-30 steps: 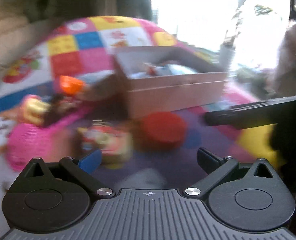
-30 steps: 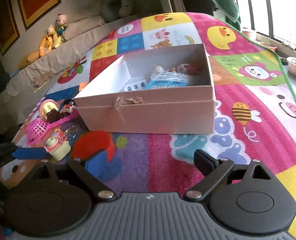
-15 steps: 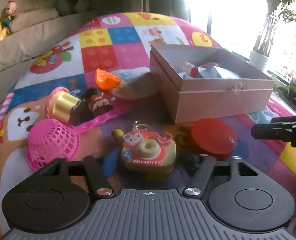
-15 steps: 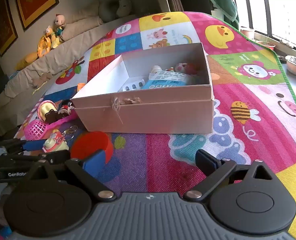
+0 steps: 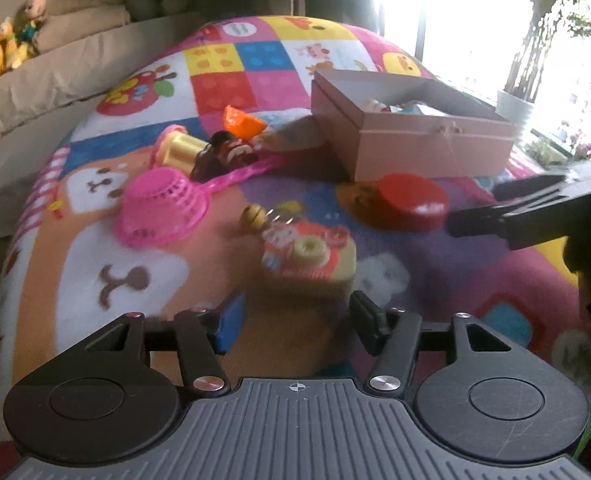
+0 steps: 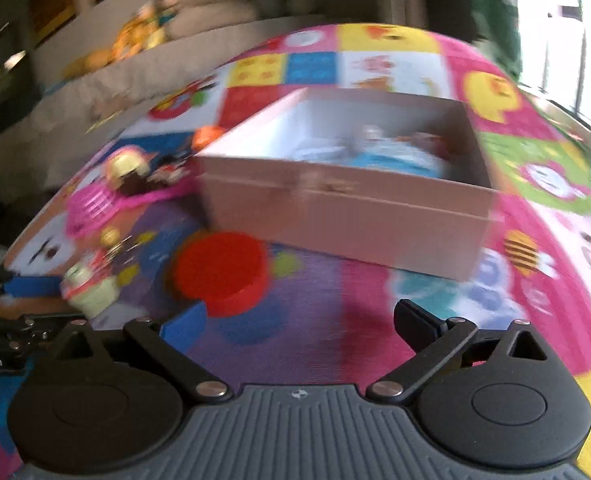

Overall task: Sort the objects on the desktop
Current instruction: 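Grasp the Hello Kitty toy with the left tool while the right tool grasps the red lid, then carry the Hello Kitty toy into the box with the left tool while the right tool lifts the red lid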

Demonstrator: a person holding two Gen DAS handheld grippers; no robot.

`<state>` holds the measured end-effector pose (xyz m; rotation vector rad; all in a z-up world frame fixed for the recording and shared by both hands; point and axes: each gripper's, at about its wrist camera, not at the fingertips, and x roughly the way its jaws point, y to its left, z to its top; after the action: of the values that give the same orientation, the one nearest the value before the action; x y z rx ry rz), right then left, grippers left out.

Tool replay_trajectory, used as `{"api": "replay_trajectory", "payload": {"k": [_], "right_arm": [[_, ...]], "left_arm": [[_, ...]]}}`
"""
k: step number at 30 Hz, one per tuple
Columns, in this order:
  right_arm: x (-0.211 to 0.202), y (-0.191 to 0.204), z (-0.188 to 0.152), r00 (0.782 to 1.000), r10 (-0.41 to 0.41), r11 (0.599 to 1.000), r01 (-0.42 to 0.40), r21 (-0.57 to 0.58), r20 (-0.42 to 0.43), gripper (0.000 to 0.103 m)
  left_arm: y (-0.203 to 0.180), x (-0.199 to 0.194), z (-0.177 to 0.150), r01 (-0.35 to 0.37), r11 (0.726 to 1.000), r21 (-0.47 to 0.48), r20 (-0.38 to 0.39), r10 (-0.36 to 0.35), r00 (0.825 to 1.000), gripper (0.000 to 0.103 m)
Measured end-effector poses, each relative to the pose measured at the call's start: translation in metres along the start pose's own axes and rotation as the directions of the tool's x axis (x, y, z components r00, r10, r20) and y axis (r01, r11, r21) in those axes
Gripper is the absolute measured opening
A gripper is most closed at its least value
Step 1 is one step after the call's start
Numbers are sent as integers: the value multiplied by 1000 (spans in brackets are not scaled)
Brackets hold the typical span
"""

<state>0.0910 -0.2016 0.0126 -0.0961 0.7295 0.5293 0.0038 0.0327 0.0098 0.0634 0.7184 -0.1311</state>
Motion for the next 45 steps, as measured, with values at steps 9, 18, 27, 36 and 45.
{"api": "replay_trajectory", "payload": {"k": [9, 18, 27, 36, 45], "right_arm": [[29, 32, 24, 999, -7, 996, 4, -90, -31, 70], [12, 25, 16, 999, -1, 997, -3, -83, -51, 64], [-22, 10, 0, 994, 30, 995, -40, -90, -104, 64], [-138, -23, 72, 974, -33, 995, 52, -80, 222, 64], [-170, -77, 128, 900, -165, 986, 164, 38, 402, 64]], "left_arm": [[4, 2, -2, 27, 999, -32, 18, -26, 999, 86], [-7, 25, 17, 21, 999, -32, 25, -21, 999, 80], [-25, 27, 24, -19, 999, 50, 27, 18, 999, 62], [-42, -39, 101, -23, 986, 165, 272, -23, 962, 62], [-82, 1, 192, 31, 978, 205, 312, -96, 945, 62]]}}
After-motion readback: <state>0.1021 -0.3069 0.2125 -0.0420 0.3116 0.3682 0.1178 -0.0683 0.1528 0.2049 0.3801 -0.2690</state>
